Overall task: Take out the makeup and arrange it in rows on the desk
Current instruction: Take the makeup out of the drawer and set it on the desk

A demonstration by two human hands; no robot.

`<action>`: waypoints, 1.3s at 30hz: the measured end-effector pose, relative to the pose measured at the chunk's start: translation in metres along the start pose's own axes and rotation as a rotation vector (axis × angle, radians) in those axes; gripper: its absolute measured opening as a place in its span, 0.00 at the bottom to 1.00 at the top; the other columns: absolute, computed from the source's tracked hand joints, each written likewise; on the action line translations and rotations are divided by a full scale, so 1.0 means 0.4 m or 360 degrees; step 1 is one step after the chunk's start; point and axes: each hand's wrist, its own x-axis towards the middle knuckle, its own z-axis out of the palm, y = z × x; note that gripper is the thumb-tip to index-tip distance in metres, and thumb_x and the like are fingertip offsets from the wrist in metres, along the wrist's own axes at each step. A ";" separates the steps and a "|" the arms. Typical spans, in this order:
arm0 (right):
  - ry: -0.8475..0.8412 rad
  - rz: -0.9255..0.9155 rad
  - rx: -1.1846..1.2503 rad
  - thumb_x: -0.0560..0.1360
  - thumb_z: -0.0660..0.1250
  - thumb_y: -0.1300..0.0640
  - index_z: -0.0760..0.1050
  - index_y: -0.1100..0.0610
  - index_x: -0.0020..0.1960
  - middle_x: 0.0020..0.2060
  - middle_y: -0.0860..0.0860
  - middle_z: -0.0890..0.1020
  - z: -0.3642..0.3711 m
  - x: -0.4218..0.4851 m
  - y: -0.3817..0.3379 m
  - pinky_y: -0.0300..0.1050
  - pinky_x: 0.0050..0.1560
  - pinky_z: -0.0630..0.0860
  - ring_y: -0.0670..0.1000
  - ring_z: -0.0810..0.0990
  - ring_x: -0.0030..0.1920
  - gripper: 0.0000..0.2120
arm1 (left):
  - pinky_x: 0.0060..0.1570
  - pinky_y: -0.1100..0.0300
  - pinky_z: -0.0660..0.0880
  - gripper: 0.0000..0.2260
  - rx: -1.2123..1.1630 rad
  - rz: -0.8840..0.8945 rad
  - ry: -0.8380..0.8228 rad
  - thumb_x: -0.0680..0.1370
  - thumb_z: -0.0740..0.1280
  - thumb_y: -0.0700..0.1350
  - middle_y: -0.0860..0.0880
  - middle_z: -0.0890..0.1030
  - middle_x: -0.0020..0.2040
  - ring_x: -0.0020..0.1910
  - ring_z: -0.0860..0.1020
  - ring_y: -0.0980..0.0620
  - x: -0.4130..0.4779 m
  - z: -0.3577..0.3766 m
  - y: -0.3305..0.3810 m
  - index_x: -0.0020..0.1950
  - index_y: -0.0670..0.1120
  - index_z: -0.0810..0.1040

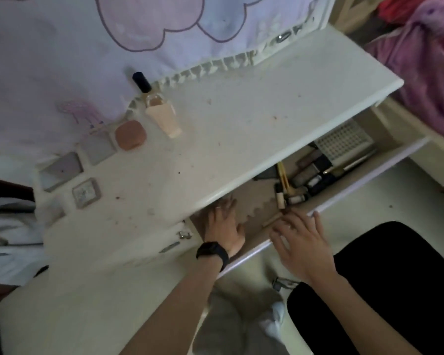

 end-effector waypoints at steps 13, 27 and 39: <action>0.0050 0.0014 0.0112 0.80 0.63 0.45 0.82 0.47 0.50 0.56 0.47 0.81 0.017 -0.021 0.019 0.64 0.77 0.54 0.51 0.73 0.69 0.11 | 0.66 0.50 0.67 0.18 0.0493 0.0334 0.0011 0.82 0.57 0.47 0.47 0.68 0.71 0.68 0.68 0.42 0.020 0.048 0.019 0.72 0.53 0.70; -0.0669 0.0727 0.0184 0.77 0.62 0.48 0.73 0.60 0.64 0.63 0.59 0.74 -0.021 0.304 -0.020 0.59 0.61 0.75 0.64 0.73 0.63 0.20 | 0.62 0.50 0.72 0.43 -0.0321 -0.0152 -0.0080 0.66 0.76 0.58 0.43 0.68 0.67 0.65 0.70 0.40 0.041 0.013 -0.011 0.75 0.51 0.59; -0.0624 0.1083 -0.0080 0.79 0.64 0.46 0.57 0.62 0.76 0.70 0.62 0.69 0.069 0.360 -0.108 0.58 0.63 0.71 0.63 0.69 0.70 0.33 | 0.41 0.70 0.76 0.32 -0.1383 -0.0131 -0.0537 0.71 0.76 0.47 0.55 0.77 0.57 0.52 0.77 0.60 -0.076 -0.089 -0.066 0.73 0.52 0.67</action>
